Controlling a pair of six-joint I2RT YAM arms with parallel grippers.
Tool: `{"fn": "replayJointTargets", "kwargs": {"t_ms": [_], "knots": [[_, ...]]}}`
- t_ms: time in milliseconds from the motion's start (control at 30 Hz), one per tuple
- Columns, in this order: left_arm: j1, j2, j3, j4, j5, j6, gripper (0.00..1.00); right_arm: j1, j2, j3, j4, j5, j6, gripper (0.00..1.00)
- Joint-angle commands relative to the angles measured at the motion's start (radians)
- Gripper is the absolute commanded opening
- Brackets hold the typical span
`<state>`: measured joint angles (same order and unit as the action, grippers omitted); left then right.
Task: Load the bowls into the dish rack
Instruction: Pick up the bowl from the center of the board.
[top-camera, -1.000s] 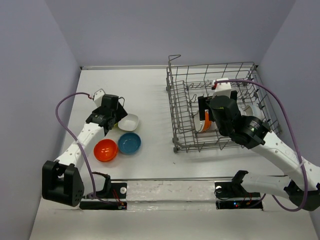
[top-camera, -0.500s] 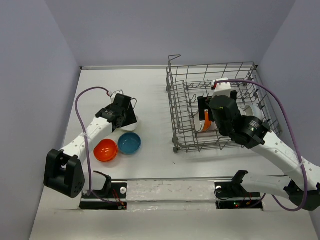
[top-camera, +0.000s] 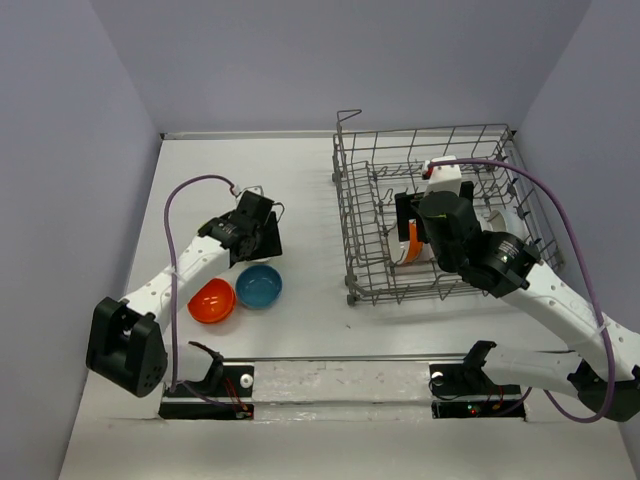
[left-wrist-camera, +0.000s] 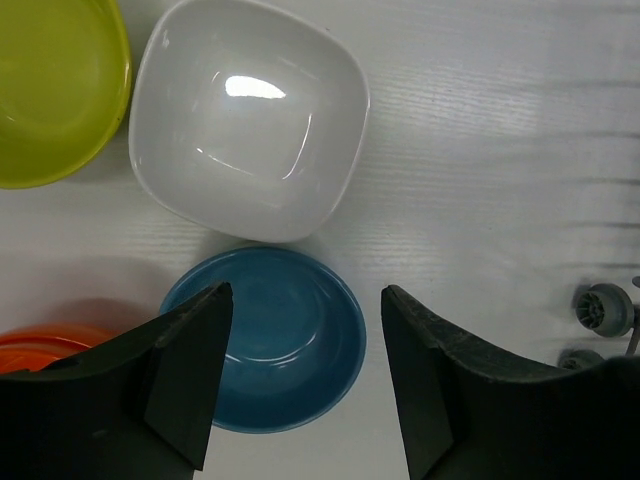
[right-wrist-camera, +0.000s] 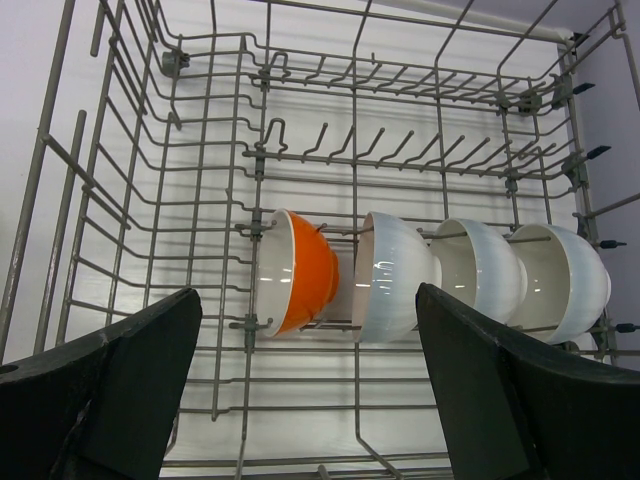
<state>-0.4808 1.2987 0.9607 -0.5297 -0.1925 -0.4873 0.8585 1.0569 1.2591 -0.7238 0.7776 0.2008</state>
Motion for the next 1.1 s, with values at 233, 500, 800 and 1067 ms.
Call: {"fn": "replayJointTargets", "kwargs": {"t_ms": [233,500,800,1067], "knots": [[-0.025,-0.082,-0.074,-0.027,0.033,-0.026,0.67,0.005,0.012,-0.01,0.058,-0.014,-0.011,0.93],[-0.021,-0.136,-0.149,-0.009,-0.045,-0.195,0.67,0.005,0.006,-0.018,0.057,-0.018,-0.011,0.94],[0.024,-0.136,-0.157,-0.023,-0.087,-0.22,0.68,0.005,-0.008,-0.026,0.057,-0.028,-0.014,0.94],[0.204,-0.142,-0.168,0.033,-0.001,-0.154,0.68,0.005,-0.012,-0.029,0.058,-0.038,-0.015,0.94]]}}
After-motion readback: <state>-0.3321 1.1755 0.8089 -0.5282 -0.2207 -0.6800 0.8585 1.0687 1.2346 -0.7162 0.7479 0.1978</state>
